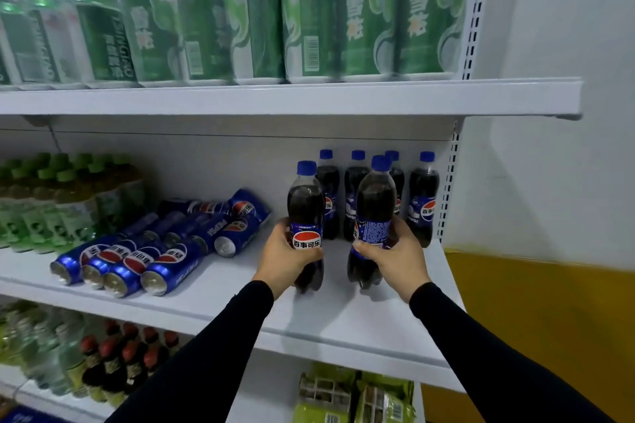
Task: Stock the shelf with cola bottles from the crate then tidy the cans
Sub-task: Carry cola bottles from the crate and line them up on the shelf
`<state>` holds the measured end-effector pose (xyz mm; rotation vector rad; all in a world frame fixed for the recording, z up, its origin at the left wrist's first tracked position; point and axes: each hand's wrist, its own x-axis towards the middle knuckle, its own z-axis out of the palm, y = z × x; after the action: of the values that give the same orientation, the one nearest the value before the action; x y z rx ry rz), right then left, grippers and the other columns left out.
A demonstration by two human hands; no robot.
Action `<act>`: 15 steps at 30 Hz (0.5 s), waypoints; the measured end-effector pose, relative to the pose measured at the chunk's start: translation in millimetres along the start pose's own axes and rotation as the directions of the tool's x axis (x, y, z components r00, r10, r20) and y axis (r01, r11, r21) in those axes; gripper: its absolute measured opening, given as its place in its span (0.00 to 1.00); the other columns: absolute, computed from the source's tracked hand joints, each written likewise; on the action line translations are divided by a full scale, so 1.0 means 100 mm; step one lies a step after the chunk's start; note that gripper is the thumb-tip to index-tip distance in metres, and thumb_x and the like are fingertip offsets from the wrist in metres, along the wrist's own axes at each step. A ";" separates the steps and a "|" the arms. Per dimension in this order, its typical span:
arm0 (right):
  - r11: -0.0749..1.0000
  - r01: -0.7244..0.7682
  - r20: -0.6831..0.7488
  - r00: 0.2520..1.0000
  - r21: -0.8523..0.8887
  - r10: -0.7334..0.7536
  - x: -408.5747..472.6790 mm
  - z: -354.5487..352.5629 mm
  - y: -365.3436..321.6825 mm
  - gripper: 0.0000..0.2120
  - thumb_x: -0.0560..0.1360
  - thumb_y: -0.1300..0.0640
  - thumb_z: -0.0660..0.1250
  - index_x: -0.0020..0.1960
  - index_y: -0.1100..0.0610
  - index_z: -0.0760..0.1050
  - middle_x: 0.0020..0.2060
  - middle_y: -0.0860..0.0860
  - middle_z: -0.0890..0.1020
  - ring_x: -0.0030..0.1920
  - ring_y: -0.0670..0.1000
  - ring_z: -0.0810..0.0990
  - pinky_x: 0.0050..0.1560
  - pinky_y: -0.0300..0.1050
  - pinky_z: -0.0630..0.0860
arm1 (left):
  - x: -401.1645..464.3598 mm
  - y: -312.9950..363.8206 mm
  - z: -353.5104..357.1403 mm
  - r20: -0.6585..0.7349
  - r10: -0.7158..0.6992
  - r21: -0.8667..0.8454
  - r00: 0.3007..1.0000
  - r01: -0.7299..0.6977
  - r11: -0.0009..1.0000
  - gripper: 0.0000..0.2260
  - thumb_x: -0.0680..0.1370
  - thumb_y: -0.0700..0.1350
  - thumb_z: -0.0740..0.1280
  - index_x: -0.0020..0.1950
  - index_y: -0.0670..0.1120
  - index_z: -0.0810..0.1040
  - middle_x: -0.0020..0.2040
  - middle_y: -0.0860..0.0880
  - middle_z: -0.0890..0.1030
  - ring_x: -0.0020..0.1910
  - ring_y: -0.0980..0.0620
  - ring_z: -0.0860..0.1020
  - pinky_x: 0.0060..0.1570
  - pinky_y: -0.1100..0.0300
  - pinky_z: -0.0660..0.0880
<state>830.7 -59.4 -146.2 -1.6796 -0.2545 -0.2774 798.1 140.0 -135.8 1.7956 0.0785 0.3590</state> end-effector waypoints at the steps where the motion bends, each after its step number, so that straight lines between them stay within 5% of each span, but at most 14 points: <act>1: 1.000 -0.014 -0.010 1.000 -0.004 0.014 0.06 0.04 0.06 0.31 0.66 0.58 0.79 0.65 0.50 0.72 0.54 0.45 0.81 0.53 0.42 0.79 0.51 0.36 0.75 | 0.10 -0.04 0.02 -0.001 -0.003 0.013 1.000 0.003 1.000 0.28 0.67 0.36 0.78 0.61 0.51 0.70 0.51 0.53 0.80 0.49 0.57 0.80 0.42 0.65 0.74; 4: 0.999 -0.046 -0.039 0.998 -0.019 0.045 0.29 0.17 0.23 0.33 0.65 0.58 0.80 0.66 0.50 0.72 0.55 0.45 0.82 0.55 0.47 0.81 0.55 0.44 0.78 | 0.46 -0.22 0.07 -0.013 0.001 0.037 1.000 -0.001 0.999 0.27 0.66 0.36 0.78 0.61 0.47 0.71 0.49 0.53 0.81 0.48 0.54 0.81 0.39 0.65 0.76; 8: 0.996 -0.077 -0.086 0.994 -0.044 0.073 0.55 0.33 0.37 0.34 0.65 0.60 0.79 0.68 0.51 0.71 0.56 0.46 0.82 0.55 0.47 0.81 0.54 0.42 0.79 | 0.92 -0.39 0.12 0.022 -0.003 0.067 1.000 0.002 0.998 0.27 0.64 0.38 0.79 0.58 0.48 0.72 0.50 0.51 0.81 0.47 0.53 0.81 0.36 0.67 0.76; 11: 0.993 -0.088 -0.124 0.989 -0.076 0.078 0.71 0.39 0.46 0.34 0.65 0.59 0.79 0.68 0.50 0.71 0.56 0.46 0.82 0.55 0.47 0.81 0.55 0.45 0.80 | 1.15 -0.47 0.17 0.065 0.018 0.064 0.998 -0.023 0.998 0.27 0.64 0.38 0.79 0.58 0.51 0.71 0.50 0.52 0.81 0.47 0.53 0.81 0.43 0.63 0.78; 15: 0.990 -0.095 -0.163 0.984 -0.105 0.078 0.81 0.46 0.55 0.33 0.65 0.60 0.79 0.67 0.50 0.71 0.54 0.44 0.82 0.53 0.43 0.81 0.50 0.36 0.78 | 1.28 -0.56 0.25 0.095 0.030 0.050 0.995 -0.035 0.998 0.26 0.64 0.38 0.79 0.55 0.51 0.71 0.46 0.54 0.81 0.43 0.58 0.80 0.37 0.69 0.75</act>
<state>926.6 -19.7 -176.9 -1.7637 -0.0472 -0.3640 934.6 162.2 -168.4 1.8636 -0.0082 0.2969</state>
